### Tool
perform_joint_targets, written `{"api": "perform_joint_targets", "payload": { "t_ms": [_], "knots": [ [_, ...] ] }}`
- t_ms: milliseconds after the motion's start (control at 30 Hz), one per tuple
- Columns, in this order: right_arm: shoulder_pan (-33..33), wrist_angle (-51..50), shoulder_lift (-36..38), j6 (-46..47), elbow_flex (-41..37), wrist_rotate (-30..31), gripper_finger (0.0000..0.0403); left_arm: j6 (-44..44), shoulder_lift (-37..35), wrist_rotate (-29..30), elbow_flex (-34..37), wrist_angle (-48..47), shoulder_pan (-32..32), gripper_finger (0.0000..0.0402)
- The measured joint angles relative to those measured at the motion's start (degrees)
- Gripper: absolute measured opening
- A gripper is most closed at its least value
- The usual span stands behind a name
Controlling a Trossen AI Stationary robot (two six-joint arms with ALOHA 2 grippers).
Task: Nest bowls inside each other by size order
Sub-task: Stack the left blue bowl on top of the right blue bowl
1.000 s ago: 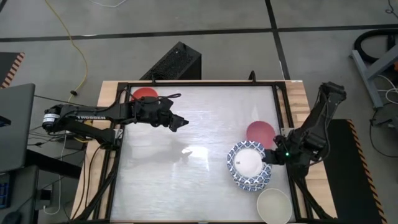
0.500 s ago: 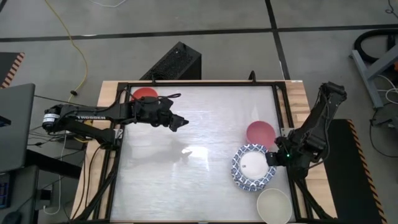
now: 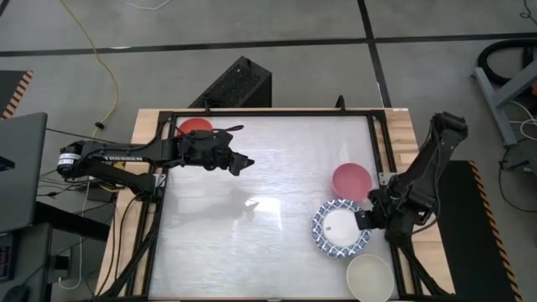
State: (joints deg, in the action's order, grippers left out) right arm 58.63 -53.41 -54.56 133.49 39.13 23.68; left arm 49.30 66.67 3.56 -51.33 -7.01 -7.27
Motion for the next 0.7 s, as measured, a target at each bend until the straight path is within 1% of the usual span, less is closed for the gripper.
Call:
{"api": "perform_joint_targets", "payload": {
  "t_ms": [100,333,600,700],
  "knots": [
    [0.0,0.1,-1.4,0.0,0.0,-1.5,0.0008,0.0,0.0,0.1,0.0,0.0,0.0,0.0219],
    [-1.2,0.3,-3.7,-0.2,0.0,-1.6,0.0015,0.0,0.0,0.1,0.0,0.0,0.0,0.0219],
    [-2.5,0.6,-3.9,-1.3,0.0,-3.9,0.0062,0.0,0.0,-0.2,0.0,0.0,0.0,0.0219],
    [-2.5,0.7,-3.9,-1.6,0.0,-5.8,0.0079,0.0,0.0,-0.2,0.0,0.0,0.0,0.0219]
  ]
}}
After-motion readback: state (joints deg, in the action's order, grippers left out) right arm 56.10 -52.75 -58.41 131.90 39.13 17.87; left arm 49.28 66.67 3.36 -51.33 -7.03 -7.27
